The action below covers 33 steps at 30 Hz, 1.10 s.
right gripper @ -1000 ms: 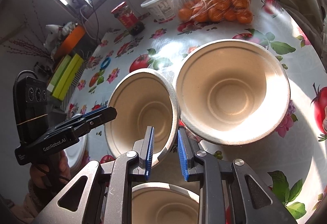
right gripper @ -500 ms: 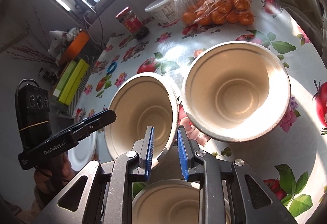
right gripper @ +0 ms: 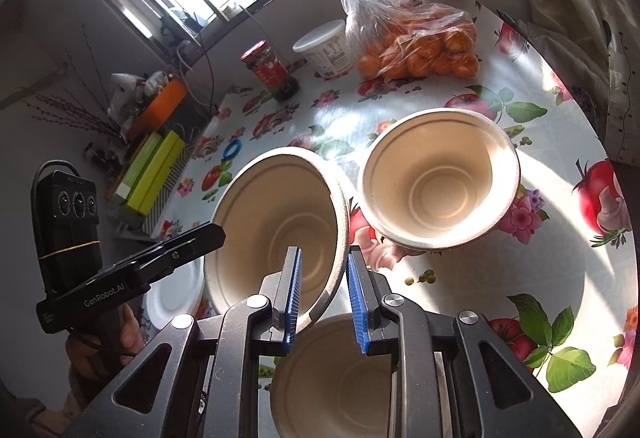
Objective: Organize plates and bowls
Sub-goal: 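Lift the beige bowl with the left gripper and carry it over another bowl, then lower the held bowl into the other bowl and open the left gripper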
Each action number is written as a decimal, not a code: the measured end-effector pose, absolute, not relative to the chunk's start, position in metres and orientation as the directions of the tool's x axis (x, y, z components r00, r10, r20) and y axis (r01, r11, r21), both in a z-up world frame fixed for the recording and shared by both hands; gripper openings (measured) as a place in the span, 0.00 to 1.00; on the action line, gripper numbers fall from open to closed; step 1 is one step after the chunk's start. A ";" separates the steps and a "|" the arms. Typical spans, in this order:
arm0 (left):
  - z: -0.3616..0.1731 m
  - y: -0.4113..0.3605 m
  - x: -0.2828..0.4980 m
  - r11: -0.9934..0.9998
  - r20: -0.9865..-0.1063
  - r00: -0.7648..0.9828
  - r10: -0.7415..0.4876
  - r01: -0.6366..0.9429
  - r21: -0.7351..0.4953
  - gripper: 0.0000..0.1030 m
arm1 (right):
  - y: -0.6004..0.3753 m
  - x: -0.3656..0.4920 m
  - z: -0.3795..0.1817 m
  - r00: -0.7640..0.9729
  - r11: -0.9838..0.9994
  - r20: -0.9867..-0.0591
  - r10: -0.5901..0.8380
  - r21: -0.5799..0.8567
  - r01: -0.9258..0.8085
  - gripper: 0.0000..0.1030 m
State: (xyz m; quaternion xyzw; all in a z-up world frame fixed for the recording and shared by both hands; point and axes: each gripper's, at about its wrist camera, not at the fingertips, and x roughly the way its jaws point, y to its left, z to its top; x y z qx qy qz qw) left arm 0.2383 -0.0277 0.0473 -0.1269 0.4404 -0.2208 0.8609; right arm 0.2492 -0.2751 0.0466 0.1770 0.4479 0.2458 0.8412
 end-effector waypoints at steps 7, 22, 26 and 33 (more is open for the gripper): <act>0.052 -0.044 0.218 0.858 -0.696 0.500 -0.514 0.307 -0.413 0.32 | -0.291 0.223 0.058 0.512 0.825 -0.655 0.556 0.508 -0.247 0.23; 0.039 -0.074 0.181 0.840 -0.720 0.440 -0.536 0.359 -0.407 0.32 | -0.319 0.175 0.053 0.540 0.837 -0.657 0.526 0.513 -0.192 0.23; 0.033 -0.077 0.174 0.841 -0.729 0.428 -0.535 0.358 -0.407 0.32 | -0.322 0.166 0.048 0.538 0.838 -0.661 0.524 0.514 -0.185 0.23; 0.021 -0.084 0.165 0.845 -0.753 0.400 -0.522 0.358 -0.397 0.32 | -0.326 0.159 0.037 0.533 0.841 -0.671 0.515 0.517 -0.160 0.23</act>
